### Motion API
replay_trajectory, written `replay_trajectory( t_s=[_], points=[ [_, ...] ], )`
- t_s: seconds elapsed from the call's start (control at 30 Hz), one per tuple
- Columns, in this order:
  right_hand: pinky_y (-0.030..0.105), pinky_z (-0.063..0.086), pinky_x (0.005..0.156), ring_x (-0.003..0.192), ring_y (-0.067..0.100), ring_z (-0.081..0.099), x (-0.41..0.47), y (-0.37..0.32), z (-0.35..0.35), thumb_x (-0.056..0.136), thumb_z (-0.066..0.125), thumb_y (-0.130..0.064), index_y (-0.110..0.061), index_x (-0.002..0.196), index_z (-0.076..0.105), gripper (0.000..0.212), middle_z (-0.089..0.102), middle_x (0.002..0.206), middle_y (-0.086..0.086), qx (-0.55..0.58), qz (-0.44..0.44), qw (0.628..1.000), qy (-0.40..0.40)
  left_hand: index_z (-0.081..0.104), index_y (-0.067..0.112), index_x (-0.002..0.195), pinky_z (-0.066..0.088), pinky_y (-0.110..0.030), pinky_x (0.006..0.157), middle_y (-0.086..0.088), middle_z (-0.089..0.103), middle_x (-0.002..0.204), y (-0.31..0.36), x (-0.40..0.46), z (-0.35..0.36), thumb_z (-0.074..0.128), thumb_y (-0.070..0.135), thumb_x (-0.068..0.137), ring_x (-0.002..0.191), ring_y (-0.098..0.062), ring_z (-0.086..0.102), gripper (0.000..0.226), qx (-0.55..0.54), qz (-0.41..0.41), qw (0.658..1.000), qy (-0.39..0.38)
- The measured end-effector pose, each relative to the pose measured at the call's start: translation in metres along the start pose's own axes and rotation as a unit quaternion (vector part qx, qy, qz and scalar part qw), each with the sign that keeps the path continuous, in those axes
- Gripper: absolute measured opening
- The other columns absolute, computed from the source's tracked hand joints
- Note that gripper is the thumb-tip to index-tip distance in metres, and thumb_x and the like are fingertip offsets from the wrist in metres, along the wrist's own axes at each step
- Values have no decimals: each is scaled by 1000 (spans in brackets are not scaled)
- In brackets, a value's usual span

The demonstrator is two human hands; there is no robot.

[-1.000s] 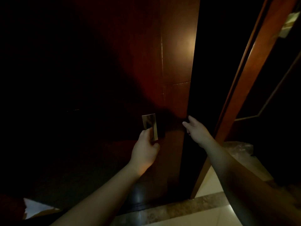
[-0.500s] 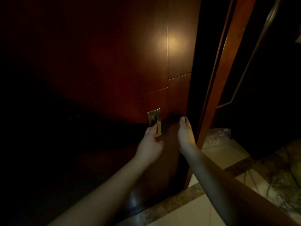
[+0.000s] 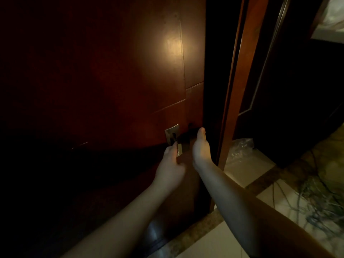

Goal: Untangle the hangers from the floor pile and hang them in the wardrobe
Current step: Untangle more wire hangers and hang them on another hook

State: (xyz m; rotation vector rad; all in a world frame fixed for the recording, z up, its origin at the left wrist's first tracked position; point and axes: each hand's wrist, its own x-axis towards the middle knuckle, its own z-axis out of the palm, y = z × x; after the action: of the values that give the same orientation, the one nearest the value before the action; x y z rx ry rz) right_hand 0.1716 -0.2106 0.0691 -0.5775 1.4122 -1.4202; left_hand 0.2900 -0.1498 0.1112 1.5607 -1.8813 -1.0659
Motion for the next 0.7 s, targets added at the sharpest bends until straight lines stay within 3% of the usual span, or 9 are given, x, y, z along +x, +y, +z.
replay_trajectory(
  t_s=[0.1, 0.2, 0.27, 0.4, 0.6, 0.7],
  points=[
    [43, 28, 116, 141, 28, 34, 6, -3, -6, 107, 28, -32, -13, 152, 24, 50, 33, 155, 13, -58, -23, 998, 2, 18, 24, 155, 44, -23, 100, 8, 28, 154, 3, 1, 2, 52, 3, 94, 126, -1, 36, 73, -21, -3, 1000, -4],
    [42, 24, 117, 141, 25, 35, 4, -3, -20, 102, 31, -50, -27, 153, 28, 55, 37, 154, 4, -30, 28, 999, -3, 18, 24, 155, 41, -11, 85, 9, 28, 153, 6, 4, 9, 51, 1, 94, 118, 3, 34, 73, -23, -5, 1000, 2],
    [38, 25, 115, 141, 24, 35, 3, -8, -34, 103, 32, -47, -29, 152, 29, 52, 36, 154, 0, -62, 18, 997, -29, 19, 24, 155, 44, -11, 80, 9, 30, 152, 10, 7, 15, 51, 1, 94, 114, 3, 39, 73, -18, -5, 1000, 13],
    [33, 31, 112, 137, 22, 39, 4, -18, -54, 103, 39, -28, -21, 150, 33, 48, 40, 151, 3, -160, -60, 984, -49, 24, 27, 154, 55, -35, 91, 7, 36, 146, 18, 13, 26, 51, 2, 93, 112, -9, 53, 71, -23, -12, 999, 29],
    [28, 40, 97, 120, 20, 54, 2, -21, -78, 97, 47, -26, -16, 134, 53, 38, 56, 132, 4, -381, -138, 912, -64, 27, 23, 153, 54, -38, 91, 3, 39, 143, 34, 24, 37, 49, 4, 93, 110, -17, 57, 67, -11, -9, 999, 35],
    [32, 47, 91, 109, 21, 58, -1, -26, -89, 98, 46, -27, -16, 126, 59, 33, 60, 122, 4, -480, -126, 862, -100, 24, 22, 154, 51, -24, 72, 5, 39, 140, 40, 29, 43, 47, 4, 94, 101, -16, 59, 67, -8, -8, 999, 30]
  ],
)
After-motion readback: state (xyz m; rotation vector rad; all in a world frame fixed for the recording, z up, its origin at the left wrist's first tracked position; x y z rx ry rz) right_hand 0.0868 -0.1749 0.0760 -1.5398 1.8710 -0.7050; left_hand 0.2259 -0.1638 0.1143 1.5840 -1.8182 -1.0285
